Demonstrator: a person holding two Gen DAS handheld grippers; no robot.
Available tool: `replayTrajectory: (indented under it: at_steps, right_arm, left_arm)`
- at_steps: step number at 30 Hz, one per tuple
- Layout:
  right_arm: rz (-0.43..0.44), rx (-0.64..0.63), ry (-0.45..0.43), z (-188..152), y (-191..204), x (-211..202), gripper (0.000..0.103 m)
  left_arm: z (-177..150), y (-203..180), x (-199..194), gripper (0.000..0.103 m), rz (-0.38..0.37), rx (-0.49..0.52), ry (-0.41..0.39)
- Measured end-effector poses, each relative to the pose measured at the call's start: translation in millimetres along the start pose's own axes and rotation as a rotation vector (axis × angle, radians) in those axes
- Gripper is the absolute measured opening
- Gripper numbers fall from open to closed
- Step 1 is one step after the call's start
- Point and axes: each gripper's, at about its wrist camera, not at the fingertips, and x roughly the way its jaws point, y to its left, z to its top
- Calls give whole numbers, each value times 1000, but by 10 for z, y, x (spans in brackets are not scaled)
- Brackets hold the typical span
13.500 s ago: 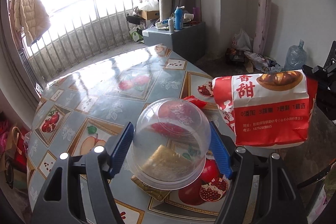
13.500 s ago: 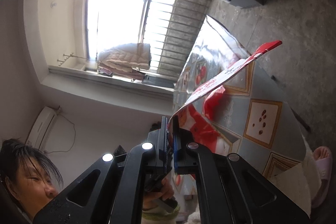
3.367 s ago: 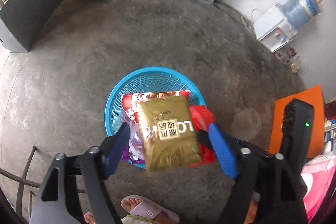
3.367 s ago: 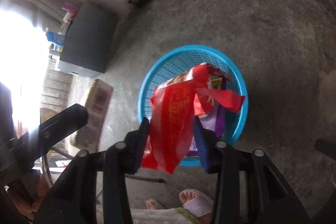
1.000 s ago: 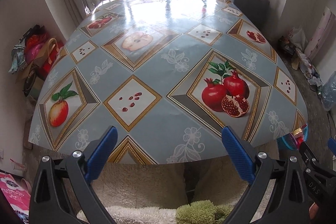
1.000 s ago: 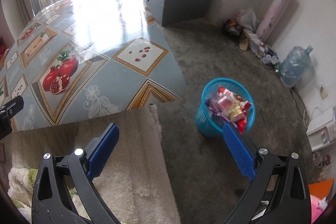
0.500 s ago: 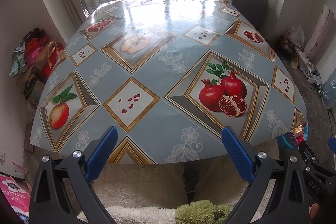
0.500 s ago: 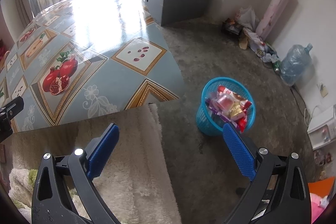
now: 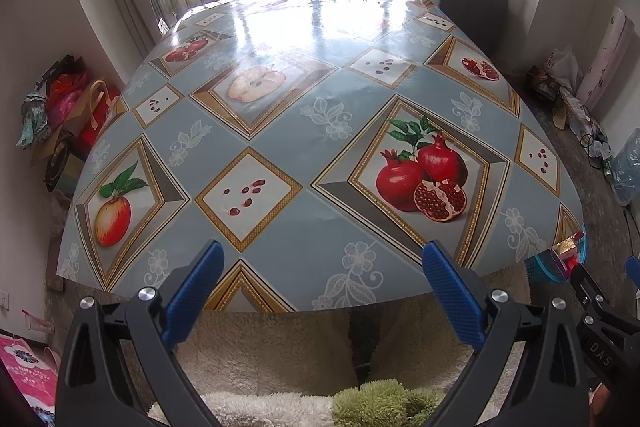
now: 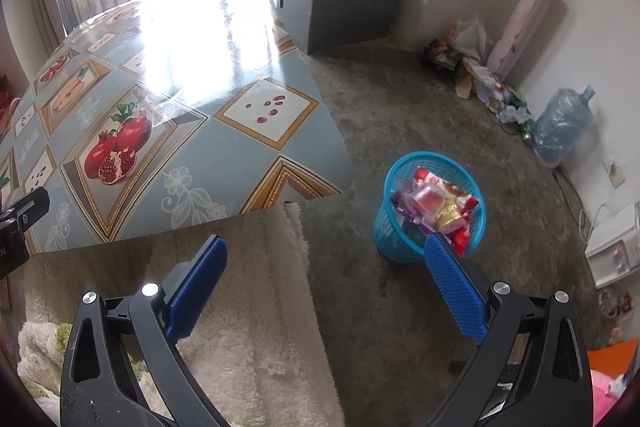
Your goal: Collect trash
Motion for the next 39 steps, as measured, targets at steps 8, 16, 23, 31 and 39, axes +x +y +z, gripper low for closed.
replayTrajectory:
  at_steps: [8,16,23,31,39]
  right_arm:
    - [2,-1,-5,10,12,-19,95]
    - [2,7,-7,22,2,-41,95]
    - [4,8,-10,25,-5,-49,95]
    - [5,12,-13,24,0,-56,95]
    - [12,15,-9,31,30,-45,95]
  left_arm:
    - [15,14,3,97,0,-3,-2]
    - [15,11,-1,97,0,-3,-1]
    - [14,6,-6,97,1,-4,-3]
    - [17,11,-10,97,0,-3,-2]
    - [11,10,-13,97,-3,0,0]
